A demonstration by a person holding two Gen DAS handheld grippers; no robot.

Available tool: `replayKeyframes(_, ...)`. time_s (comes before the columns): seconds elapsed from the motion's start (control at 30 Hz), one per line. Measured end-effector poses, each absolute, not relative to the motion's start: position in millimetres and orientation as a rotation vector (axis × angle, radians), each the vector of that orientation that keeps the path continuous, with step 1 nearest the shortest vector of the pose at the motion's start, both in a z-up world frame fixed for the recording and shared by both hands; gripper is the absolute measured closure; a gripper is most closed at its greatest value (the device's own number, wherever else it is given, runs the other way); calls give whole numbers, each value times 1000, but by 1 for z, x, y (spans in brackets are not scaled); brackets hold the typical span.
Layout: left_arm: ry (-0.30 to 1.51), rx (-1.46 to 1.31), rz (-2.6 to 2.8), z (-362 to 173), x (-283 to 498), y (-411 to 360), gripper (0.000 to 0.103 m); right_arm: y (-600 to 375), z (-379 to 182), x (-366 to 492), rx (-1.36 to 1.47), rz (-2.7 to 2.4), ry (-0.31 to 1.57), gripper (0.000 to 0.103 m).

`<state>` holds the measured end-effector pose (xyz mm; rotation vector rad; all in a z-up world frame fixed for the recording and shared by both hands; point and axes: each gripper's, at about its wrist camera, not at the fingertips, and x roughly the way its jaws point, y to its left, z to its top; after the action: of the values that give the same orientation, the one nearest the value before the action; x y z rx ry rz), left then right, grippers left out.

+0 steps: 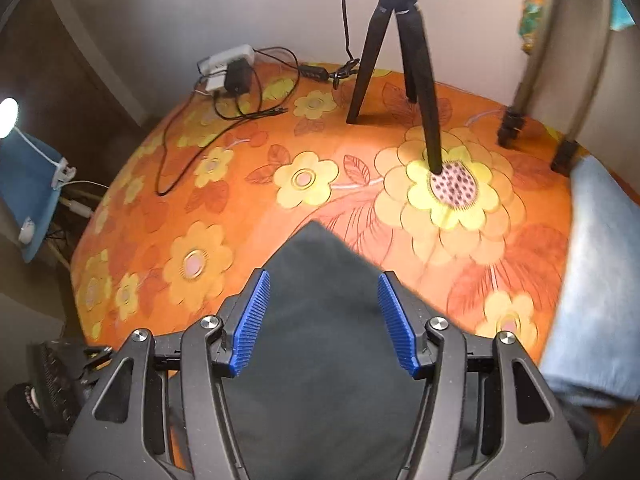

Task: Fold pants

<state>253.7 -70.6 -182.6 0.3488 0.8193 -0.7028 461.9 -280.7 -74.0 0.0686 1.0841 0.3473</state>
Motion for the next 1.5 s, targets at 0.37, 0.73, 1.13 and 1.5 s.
replayKeyframes(0.37,850,328,-733,-181,260,-73,85,-263,-123,513,65,366,1156,35)
replayKeyframes(0.73,861,328,-723,-178,261,-70,92,-262,-132,518,94,370,1164,35)
replayKeyframes(1.13,838,247,-723,-171,256,-59,101,-248,-141,519,85,397,1177,35)
replayKeyframes(1.5,815,304,-714,-173,248,-63,102,-241,-142,517,44,388,1167,35)
